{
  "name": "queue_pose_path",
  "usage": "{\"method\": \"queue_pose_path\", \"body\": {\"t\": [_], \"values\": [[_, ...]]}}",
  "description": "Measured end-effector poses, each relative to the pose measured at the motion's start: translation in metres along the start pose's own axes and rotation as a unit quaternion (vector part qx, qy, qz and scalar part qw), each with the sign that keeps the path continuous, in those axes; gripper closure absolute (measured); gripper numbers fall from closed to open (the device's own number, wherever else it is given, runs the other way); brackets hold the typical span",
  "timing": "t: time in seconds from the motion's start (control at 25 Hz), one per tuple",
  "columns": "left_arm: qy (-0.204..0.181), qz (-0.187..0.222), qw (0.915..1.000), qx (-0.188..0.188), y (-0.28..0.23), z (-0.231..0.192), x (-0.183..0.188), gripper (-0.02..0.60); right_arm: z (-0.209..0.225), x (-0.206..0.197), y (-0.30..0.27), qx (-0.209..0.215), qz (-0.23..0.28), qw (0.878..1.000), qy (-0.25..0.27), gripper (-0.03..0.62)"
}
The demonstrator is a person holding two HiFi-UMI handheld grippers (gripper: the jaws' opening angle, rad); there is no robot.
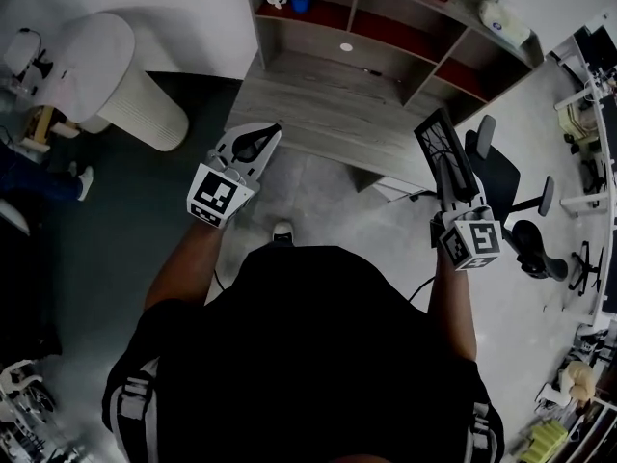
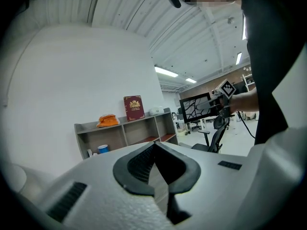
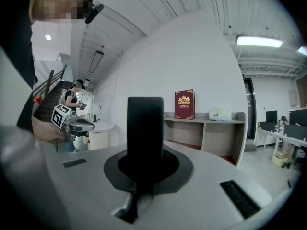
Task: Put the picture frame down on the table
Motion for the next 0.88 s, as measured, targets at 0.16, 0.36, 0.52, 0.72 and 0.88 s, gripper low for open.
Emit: {"method": "queue_pose_path", "body": {"t": [0.16,0.36,0.52,0.72,0.88], "values": [[0.008,0.000,0.9999,-0.013,0.001,-0.022,0.000,0.565,-0.016,0.008,-0.029,0.004,-0.001,1.000,-0.009,0.576],[-0.017,0.009,0.9996,-0.023,-0.001,-0.053,-0.006,0.565,-0.032,0.018,-0.067,0.005,-0.007,1.000,0.002,0.576],[-0.019,0.010,0.9992,-0.035,-0.003,-0.078,-0.016,0.565,-0.042,0.021,-0.097,0.002,-0.011,1.000,0.001,0.576],[-0.011,0.012,0.9990,-0.043,-0.005,-0.105,-0.027,0.565,-0.057,0.026,-0.129,0.002,-0.006,1.000,-0.001,0.576],[-0.010,0.017,0.9988,-0.044,-0.003,-0.122,-0.031,0.565,-0.069,0.032,-0.152,0.009,-0.002,1.000,0.003,0.576]]}}
Point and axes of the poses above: the fingertips, and each gripper's own axes: y backward along the fingers, z to its right, x out of its top, the point moved 2 cm from there along y, backward along the fingers, and after that the axes turned 9 degrees about x, right-handed, at the moved point
